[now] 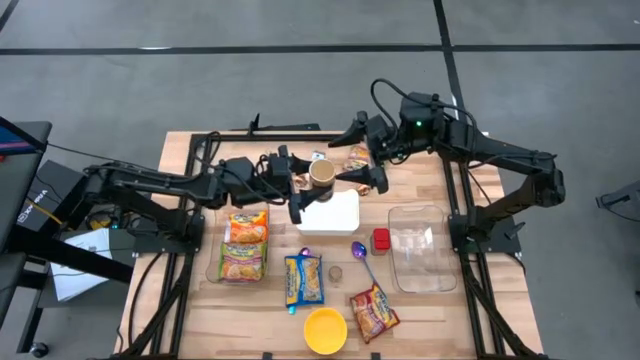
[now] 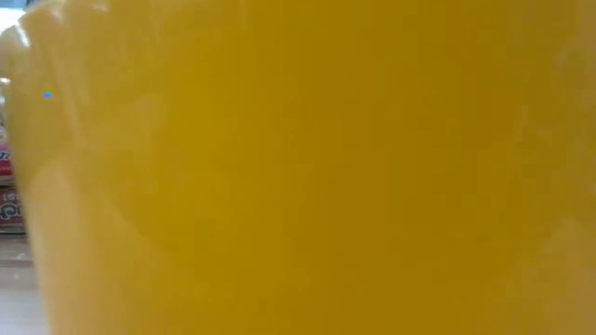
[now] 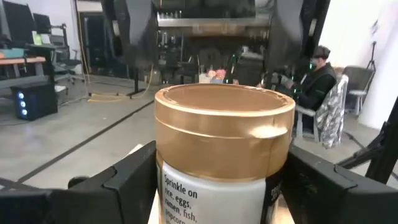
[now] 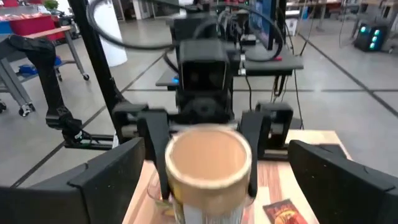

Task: Pick & Place Food Item
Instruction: Put the gold seasoning bottle into the right transparent bin

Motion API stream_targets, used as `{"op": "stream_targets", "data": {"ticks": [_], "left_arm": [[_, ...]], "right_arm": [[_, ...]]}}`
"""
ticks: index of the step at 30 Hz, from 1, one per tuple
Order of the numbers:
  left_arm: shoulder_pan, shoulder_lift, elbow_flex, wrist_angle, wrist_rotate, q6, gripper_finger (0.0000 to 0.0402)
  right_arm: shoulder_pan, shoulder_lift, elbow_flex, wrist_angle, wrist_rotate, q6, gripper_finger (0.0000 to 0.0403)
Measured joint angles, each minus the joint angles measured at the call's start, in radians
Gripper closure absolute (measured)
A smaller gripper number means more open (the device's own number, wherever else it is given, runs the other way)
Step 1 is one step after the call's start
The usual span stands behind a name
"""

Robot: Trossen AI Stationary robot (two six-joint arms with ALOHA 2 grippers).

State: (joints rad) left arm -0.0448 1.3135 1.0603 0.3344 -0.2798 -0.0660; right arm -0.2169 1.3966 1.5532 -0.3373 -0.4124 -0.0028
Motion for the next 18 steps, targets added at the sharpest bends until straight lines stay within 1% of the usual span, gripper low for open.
{"op": "stream_targets", "data": {"ticks": [4,8,14,18], "left_arm": [[0.0,-0.002,0.001,0.012,0.0,-0.002,0.013],[0.0,-0.001,0.001,0.018,0.0,-0.003,0.013],[0.0,-0.001,0.001,0.015,0.0,-0.019,0.013],[-0.009,-0.002,0.001,-0.002,0.0,-0.022,0.013]], "right_arm": [[0.012,0.0,0.0,-0.008,0.0,-0.009,0.0015],[0.034,0.033,-0.002,-0.01,0.003,-0.021,0.0015],[0.054,0.088,0.0,0.049,0.006,-0.005,0.0015],[0.054,0.095,0.0,0.084,0.003,0.004,0.0015]]}}
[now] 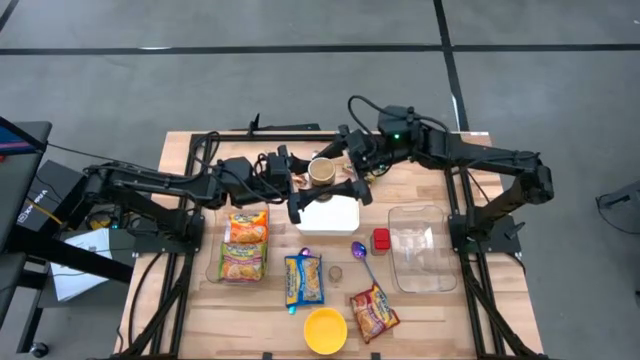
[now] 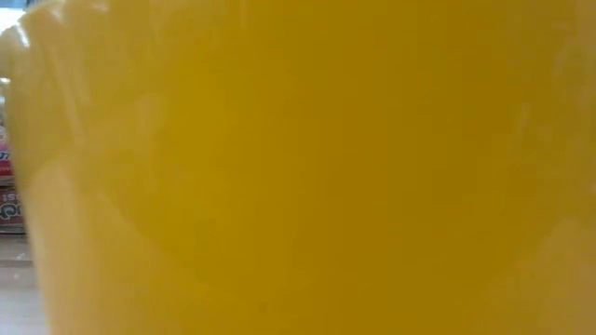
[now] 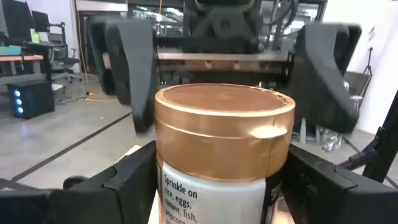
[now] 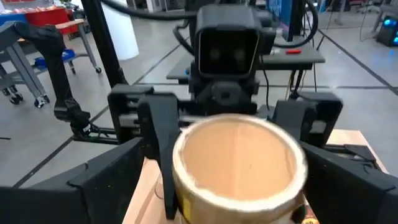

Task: Pick & Place Food Item
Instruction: Put the gold seasoning bottle into the right transparent bin

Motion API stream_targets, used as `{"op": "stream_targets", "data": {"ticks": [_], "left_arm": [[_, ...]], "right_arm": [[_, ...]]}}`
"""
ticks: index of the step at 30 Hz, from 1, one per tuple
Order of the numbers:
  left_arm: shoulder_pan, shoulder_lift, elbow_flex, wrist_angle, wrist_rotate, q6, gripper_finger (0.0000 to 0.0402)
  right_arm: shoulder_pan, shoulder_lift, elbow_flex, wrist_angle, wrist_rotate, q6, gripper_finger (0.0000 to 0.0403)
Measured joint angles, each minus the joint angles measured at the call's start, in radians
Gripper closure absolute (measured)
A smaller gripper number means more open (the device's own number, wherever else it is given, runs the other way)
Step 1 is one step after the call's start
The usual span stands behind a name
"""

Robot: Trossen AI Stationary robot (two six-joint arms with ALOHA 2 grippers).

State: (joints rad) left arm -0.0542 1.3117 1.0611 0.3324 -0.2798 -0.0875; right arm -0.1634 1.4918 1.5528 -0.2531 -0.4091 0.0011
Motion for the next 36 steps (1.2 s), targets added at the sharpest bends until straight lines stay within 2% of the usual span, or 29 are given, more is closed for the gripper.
{"op": "stream_targets", "data": {"ticks": [10,22,28,36], "left_arm": [[-0.002,0.0,0.0,-0.01,0.0,-0.007,0.013],[-0.002,0.0,0.0,-0.007,0.0,-0.008,0.013],[-0.002,0.0,-0.001,0.018,0.0,-0.012,0.013],[-0.002,-0.001,-0.001,0.008,0.0,-0.042,0.013]], "right_arm": [[-0.009,0.0,0.0,0.01,0.018,0.0,0.0022],[-0.007,0.0,0.0,-0.011,0.018,0.0,0.0083],[-0.007,0.0,0.0,-0.032,0.021,0.007,0.0137],[-0.007,0.0,0.0,-0.013,0.022,0.034,0.0137]]}}
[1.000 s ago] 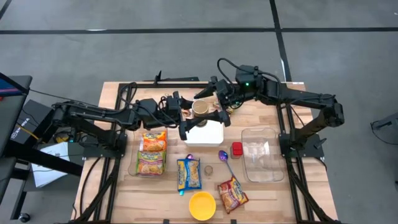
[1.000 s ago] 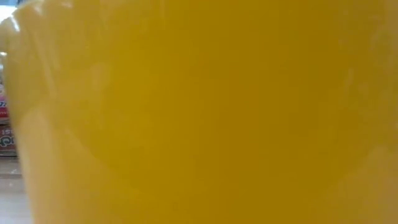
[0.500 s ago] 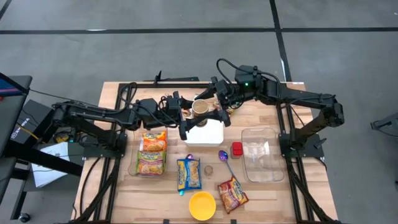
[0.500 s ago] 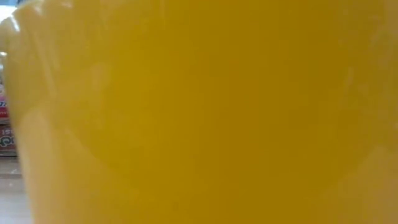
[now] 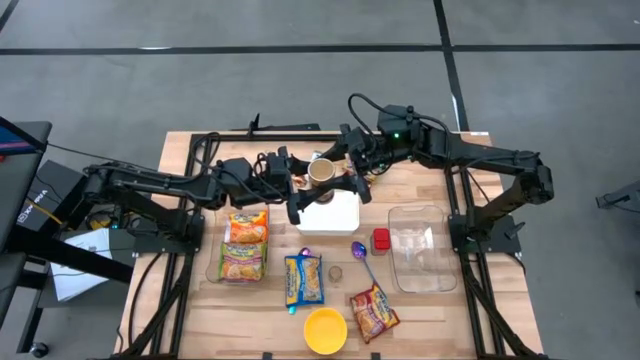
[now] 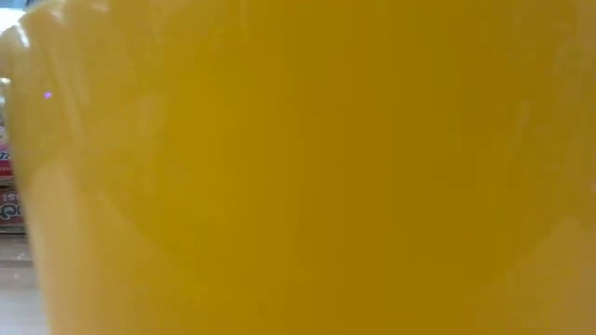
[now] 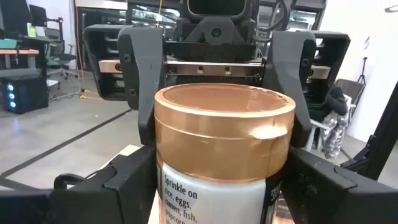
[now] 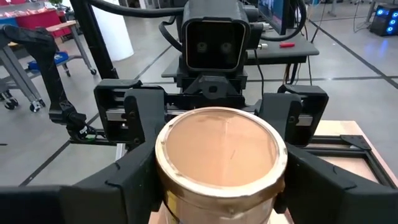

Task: Pick & Place Food Item
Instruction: Put the gold seasoning bottle into the right transparent bin

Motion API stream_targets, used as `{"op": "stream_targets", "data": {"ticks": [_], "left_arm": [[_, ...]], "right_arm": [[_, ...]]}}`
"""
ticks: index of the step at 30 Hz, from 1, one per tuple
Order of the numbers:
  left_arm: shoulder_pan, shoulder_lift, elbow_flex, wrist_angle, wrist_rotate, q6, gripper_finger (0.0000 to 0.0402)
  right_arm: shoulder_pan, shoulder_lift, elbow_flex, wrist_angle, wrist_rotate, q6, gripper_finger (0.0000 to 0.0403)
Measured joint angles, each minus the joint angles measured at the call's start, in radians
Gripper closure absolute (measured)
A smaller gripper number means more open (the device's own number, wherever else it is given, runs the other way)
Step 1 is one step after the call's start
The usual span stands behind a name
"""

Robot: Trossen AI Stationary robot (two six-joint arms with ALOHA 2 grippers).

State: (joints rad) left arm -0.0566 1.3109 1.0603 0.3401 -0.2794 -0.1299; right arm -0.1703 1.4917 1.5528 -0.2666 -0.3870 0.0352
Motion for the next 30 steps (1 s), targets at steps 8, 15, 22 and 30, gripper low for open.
{"op": "stream_targets", "data": {"ticks": [8,15,22,30], "left_arm": [[0.002,0.001,0.002,-0.147,-0.091,-0.007,0.0017],[0.01,0.001,0.001,-0.25,-0.092,0.019,0.0052],[0.017,0.001,0.001,-0.247,-0.093,0.097,0.0069],[0.053,0.001,0.001,-0.22,-0.097,0.098,0.0071]], "right_arm": [[-0.028,-0.006,0.044,-0.007,0.01,0.002,0.0137],[-0.073,-0.09,0.058,-0.175,-0.043,0.006,0.0137],[-0.057,-0.309,-0.111,-0.252,-0.059,0.088,0.0137],[0.073,-0.625,-0.433,-0.191,0.18,0.291,0.0137]]}}
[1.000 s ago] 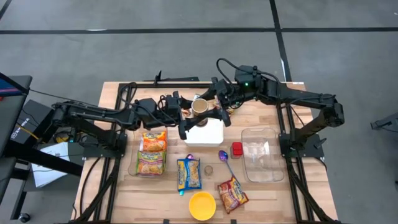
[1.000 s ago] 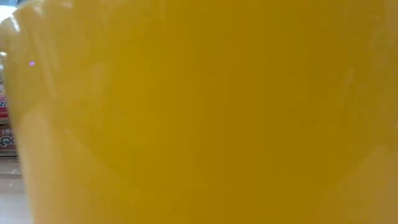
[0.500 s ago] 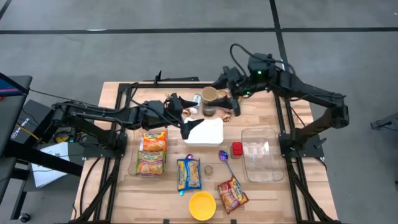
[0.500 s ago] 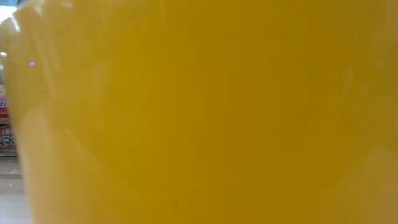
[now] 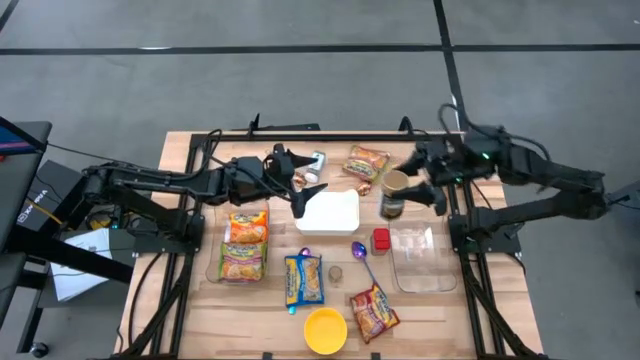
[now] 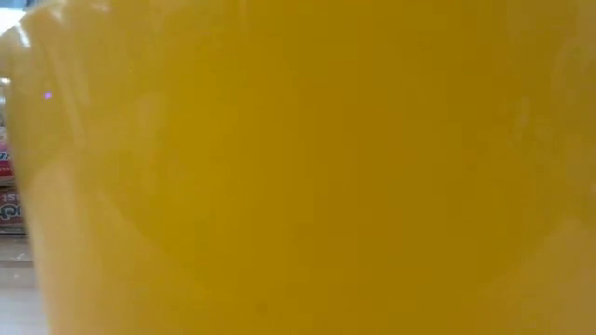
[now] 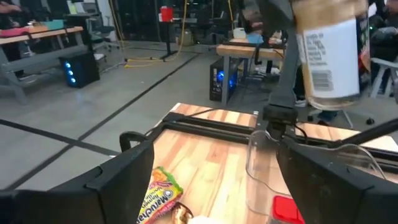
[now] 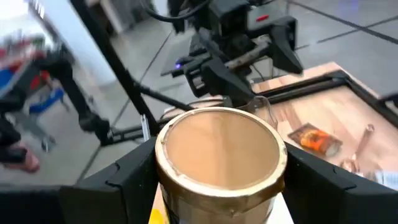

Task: Pick & Place Food Item
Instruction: Put the gold seasoning bottle into the right transparent bin

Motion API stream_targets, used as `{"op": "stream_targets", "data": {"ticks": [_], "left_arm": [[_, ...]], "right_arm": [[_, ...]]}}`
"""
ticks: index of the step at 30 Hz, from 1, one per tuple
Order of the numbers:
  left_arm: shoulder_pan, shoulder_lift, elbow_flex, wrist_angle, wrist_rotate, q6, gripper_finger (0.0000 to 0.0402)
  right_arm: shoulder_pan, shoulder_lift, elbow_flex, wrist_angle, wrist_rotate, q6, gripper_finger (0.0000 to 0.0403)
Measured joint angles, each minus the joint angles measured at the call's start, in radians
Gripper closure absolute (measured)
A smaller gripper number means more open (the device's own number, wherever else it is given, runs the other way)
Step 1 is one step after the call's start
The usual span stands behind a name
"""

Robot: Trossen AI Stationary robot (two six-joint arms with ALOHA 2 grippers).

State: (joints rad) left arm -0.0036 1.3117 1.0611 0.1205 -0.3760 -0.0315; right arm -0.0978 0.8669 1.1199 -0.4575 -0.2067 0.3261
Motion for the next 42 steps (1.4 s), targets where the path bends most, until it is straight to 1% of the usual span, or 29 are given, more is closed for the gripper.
{"op": "stream_targets", "data": {"ticks": [4,9,12,14,18,22,29,33,37,40,42], "left_arm": [[0.023,0.0,0.0,0.023,0.001,-0.002,0.0073],[0.051,0.0,0.0,0.047,0.001,-0.002,0.0073],[0.068,0.0,0.0,0.047,0.001,-0.002,0.0074],[0.077,0.0,0.0,0.047,0.001,-0.002,0.0074],[0.094,0.0,-0.001,0.049,0.001,-0.002,0.0073],[0.108,0.0,-0.001,0.054,0.002,-0.002,0.0074],[0.115,0.0,-0.001,0.059,0.002,-0.002,0.0075],[0.114,0.0,-0.001,0.062,0.006,-0.003,0.0076],[0.114,0.0,-0.001,0.066,0.005,-0.002,0.0076],[0.114,0.0,-0.001,0.066,0.005,-0.004,0.0076],[0.114,0.0,-0.001,0.066,0.005,-0.024,0.0077]], "right_arm": [[0.095,-0.131,-0.171,0.053,0.129,0.148,0.0137],[0.257,-0.207,-0.306,0.055,0.309,0.281,0.0137],[0.349,-0.227,-0.345,0.04,0.412,0.341,0.0137],[0.407,-0.244,-0.36,-0.007,0.461,0.395,0.0137],[0.537,-0.248,-0.362,-0.093,0.573,0.489,0.0137],[0.675,-0.245,-0.361,-0.16,0.727,0.58,0.0137],[0.923,-0.191,-0.361,-0.312,1.071,0.813,0.0137],[1.052,-0.118,-0.361,-0.398,1.223,0.991,0.0137],[1.135,-0.019,-0.361,-0.456,1.322,1.162,0.0137],[1.162,0.072,-0.361,-0.475,1.357,1.254,0.0137],[1.164,0.134,-0.361,-0.489,1.357,1.292,0.0137]]}}
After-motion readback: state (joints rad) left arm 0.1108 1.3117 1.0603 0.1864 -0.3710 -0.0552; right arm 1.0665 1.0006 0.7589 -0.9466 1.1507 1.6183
